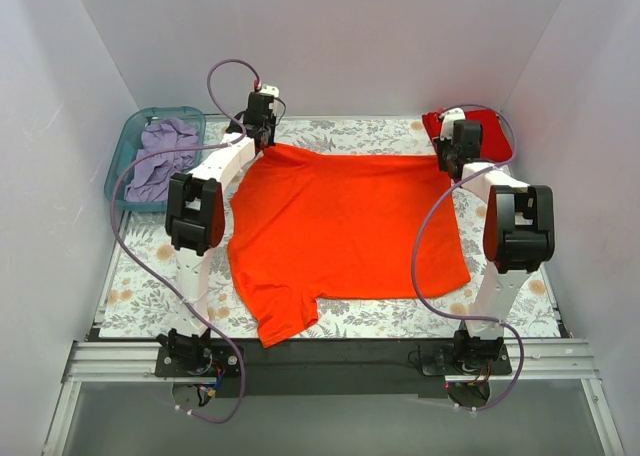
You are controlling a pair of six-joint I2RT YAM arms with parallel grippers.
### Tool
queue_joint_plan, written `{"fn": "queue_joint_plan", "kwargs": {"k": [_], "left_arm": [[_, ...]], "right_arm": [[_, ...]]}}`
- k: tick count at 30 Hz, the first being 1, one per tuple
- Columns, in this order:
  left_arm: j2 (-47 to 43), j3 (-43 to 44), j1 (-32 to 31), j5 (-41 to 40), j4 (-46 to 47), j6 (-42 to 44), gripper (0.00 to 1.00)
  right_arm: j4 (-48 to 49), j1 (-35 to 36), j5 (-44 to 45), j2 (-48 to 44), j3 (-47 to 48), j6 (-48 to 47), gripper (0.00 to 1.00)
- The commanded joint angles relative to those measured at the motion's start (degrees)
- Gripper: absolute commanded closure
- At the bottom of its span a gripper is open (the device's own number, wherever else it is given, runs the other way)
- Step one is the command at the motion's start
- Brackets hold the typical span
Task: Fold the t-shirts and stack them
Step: Fold the tshirt
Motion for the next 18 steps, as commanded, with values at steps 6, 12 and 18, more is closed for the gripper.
{"fn": "queue_joint_plan", "kwargs": {"k": [6, 12, 18], "left_arm": [[-13.9, -6.1, -1.3, -0.5, -4.9, -4.4, 1.0], [-19.4, -11.1, -1.6, -0.1, -9.7, -8.0, 1.0], [-23.1, -15.3, -2.1, 2.9, -13.8, -12.9, 1.0]], "right_arm": [[-1.3, -0.4, 1.3, -6.3, -3.4, 1.6, 0.99], [-2.2, -0.5, 2.3, -8.0, -6.3, 4.0, 0.99], [-2.2, -0.5, 4.0, -9.1, -8.3, 5.6, 0.99]]}}
